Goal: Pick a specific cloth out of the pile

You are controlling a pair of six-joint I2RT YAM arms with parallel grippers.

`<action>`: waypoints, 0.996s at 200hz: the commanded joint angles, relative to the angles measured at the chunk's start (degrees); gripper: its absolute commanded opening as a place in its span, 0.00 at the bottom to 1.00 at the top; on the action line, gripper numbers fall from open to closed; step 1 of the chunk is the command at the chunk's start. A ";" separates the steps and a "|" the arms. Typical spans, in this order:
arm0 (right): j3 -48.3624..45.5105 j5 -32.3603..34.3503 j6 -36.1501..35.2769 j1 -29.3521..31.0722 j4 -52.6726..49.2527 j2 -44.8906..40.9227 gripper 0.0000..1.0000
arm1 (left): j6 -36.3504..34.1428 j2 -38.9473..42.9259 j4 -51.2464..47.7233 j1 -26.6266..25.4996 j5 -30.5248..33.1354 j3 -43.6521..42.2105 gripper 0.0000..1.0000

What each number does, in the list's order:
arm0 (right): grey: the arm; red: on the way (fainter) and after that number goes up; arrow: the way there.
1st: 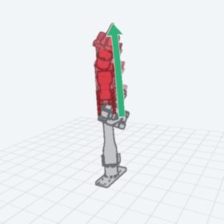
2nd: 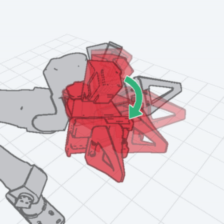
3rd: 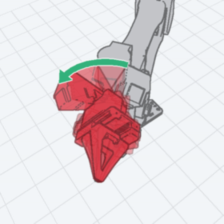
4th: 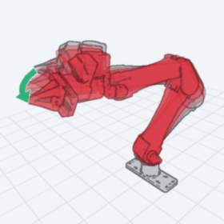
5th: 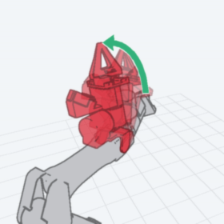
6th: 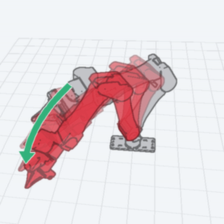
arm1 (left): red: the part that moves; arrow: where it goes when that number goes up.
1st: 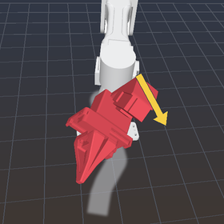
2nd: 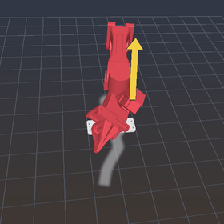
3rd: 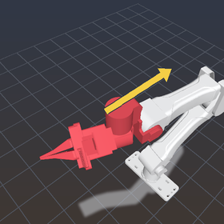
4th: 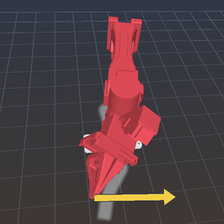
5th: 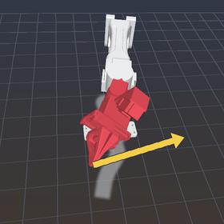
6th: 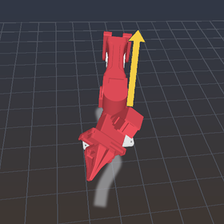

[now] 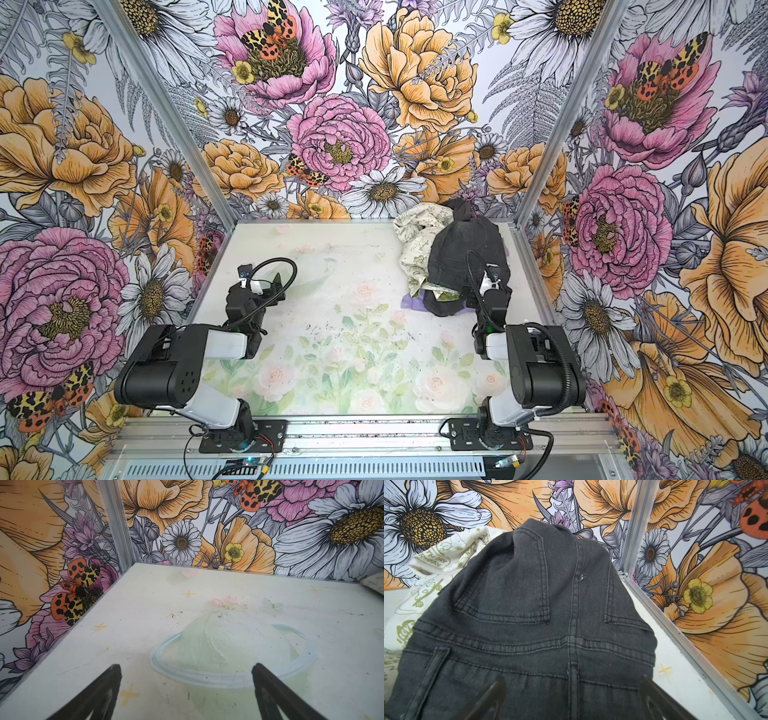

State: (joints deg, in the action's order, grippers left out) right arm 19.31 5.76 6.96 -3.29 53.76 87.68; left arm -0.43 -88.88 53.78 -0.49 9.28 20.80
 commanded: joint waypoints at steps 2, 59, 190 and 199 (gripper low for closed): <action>0.82 0.29 0.33 0.45 0.52 0.13 0.99 | -0.28 0.10 -0.10 0.23 -1.61 0.91 0.99; 0.82 0.23 0.37 0.42 0.46 0.20 0.99 | -0.27 0.12 -0.17 0.22 -1.70 0.92 0.98; 2.35 -1.89 -0.59 0.47 -2.08 0.46 1.00 | -0.27 0.19 -0.18 0.24 -1.72 0.91 0.99; 2.33 -1.89 -0.63 0.53 -2.14 0.39 1.00 | -0.25 0.11 -0.17 0.26 -1.71 0.91 0.99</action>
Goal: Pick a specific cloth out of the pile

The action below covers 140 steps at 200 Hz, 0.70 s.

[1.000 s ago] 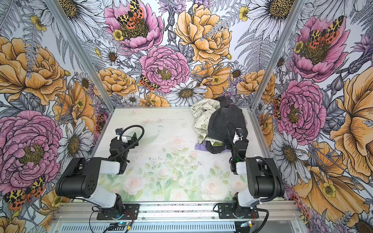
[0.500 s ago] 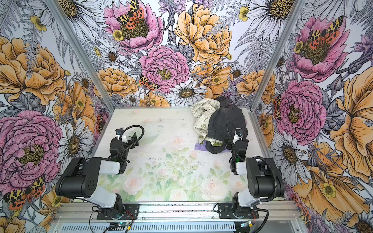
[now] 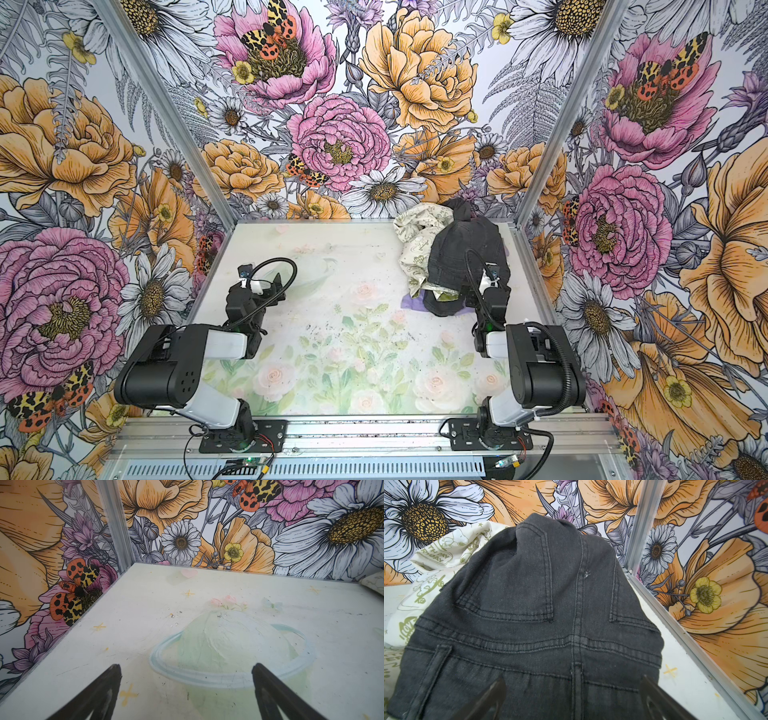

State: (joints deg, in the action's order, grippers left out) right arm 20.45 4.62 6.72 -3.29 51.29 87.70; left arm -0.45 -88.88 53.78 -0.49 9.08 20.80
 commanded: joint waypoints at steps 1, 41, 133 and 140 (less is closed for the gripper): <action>1.18 -0.80 -0.39 0.55 0.36 0.37 0.99 | -0.24 0.07 -0.17 0.24 -1.52 0.91 0.99; 1.24 1.24 -0.95 1.37 0.09 0.08 1.00 | -0.11 0.15 -0.12 0.41 -1.42 0.91 0.99; 15.77 17.53 5.43 3.19 -41.51 -23.36 1.00 | 5.09 25.94 -37.52 -0.56 12.13 11.47 0.99; 18.76 18.44 6.76 2.92 -46.99 -23.94 1.00 | 5.59 26.97 -41.02 -0.45 11.98 12.90 0.99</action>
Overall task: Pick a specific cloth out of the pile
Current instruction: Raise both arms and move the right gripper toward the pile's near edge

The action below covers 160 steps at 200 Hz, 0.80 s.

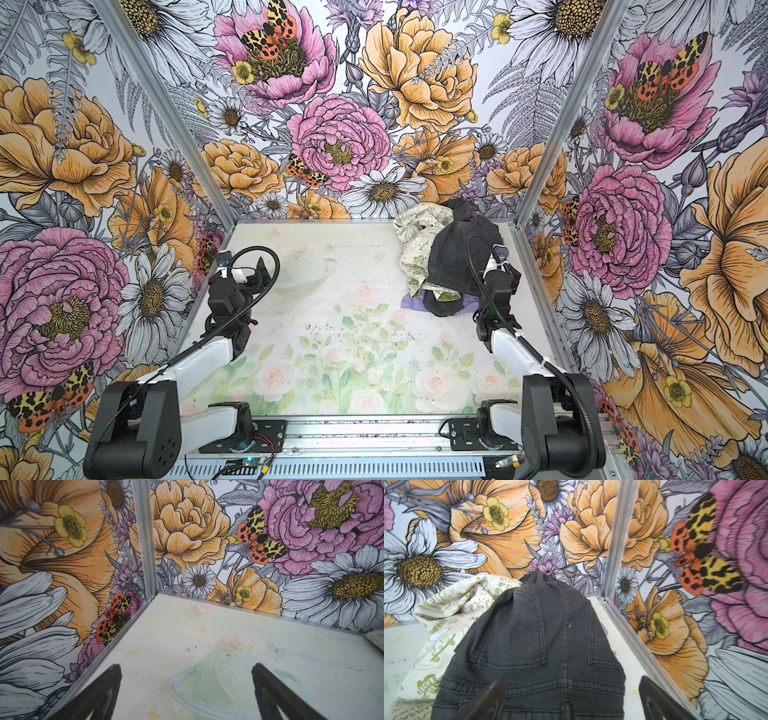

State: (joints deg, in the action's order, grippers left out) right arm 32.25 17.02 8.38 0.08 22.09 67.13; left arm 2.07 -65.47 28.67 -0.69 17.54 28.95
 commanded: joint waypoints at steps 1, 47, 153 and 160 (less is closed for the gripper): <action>7.39 6.07 5.26 -0.48 -18.71 -3.39 1.00 | 3.14 3.71 -16.49 -0.22 3.45 4.95 0.99; 22.92 0.50 4.66 -2.54 -44.66 -0.83 0.99 | 8.38 5.93 -33.67 0.24 -1.90 13.07 0.99; 22.35 -21.87 15.33 -7.56 -51.98 2.74 1.00 | 23.82 0.92 -51.85 2.24 -19.52 23.29 0.99; 21.95 -22.98 16.70 -7.76 -51.97 3.36 0.99 | 25.95 1.13 -52.28 1.52 -20.11 22.81 0.99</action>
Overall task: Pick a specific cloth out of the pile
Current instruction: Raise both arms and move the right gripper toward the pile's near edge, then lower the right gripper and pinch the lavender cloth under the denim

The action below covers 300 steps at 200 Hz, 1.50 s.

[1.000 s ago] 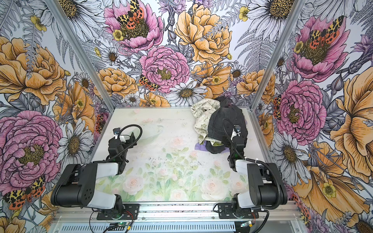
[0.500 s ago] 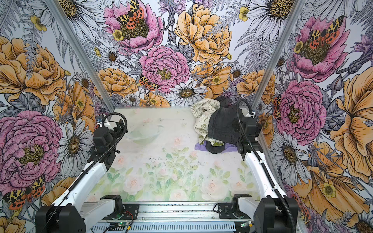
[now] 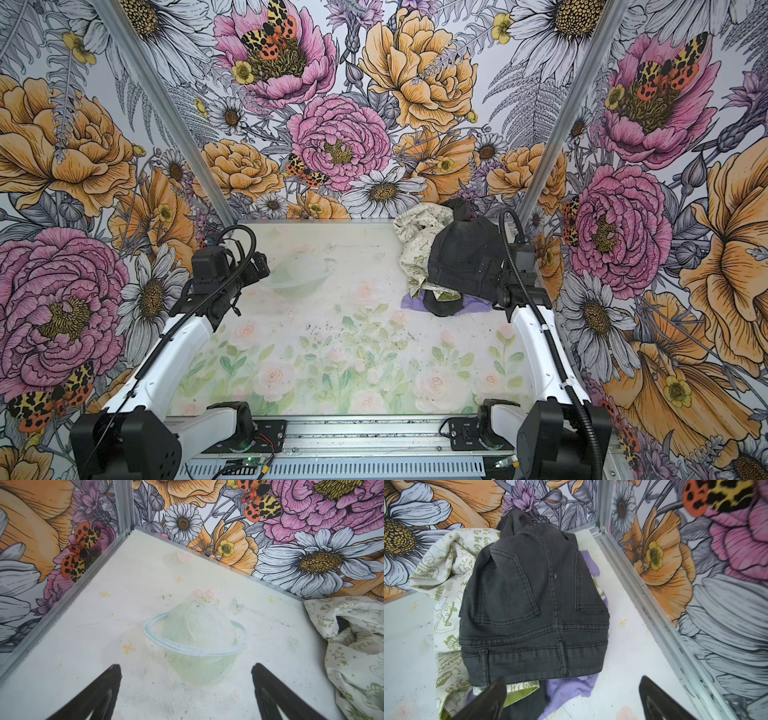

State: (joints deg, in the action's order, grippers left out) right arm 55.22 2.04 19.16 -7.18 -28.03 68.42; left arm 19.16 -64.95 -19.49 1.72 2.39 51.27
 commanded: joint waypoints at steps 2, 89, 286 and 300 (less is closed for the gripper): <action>-1.11 -8.30 6.54 -0.61 -1.85 2.24 0.99 | 9.36 0.65 -4.19 -1.14 -5.23 0.33 0.99; -7.28 -17.68 29.05 -8.67 -0.56 8.19 0.83 | 21.49 -0.18 -9.03 -25.57 -9.99 -0.48 0.99; -11.37 -19.27 39.60 -7.46 9.15 19.84 0.45 | 9.01 -0.27 -4.23 -32.82 -6.82 2.81 0.99; -10.85 -18.89 39.77 -7.11 9.17 20.71 0.45 | 9.05 -0.32 -4.06 -32.83 -6.79 2.79 0.99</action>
State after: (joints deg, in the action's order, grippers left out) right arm 42.17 -17.67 58.52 -15.05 -20.43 87.55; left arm 29.54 -65.73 -25.23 -30.63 -5.17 52.51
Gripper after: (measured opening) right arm 0.451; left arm 0.986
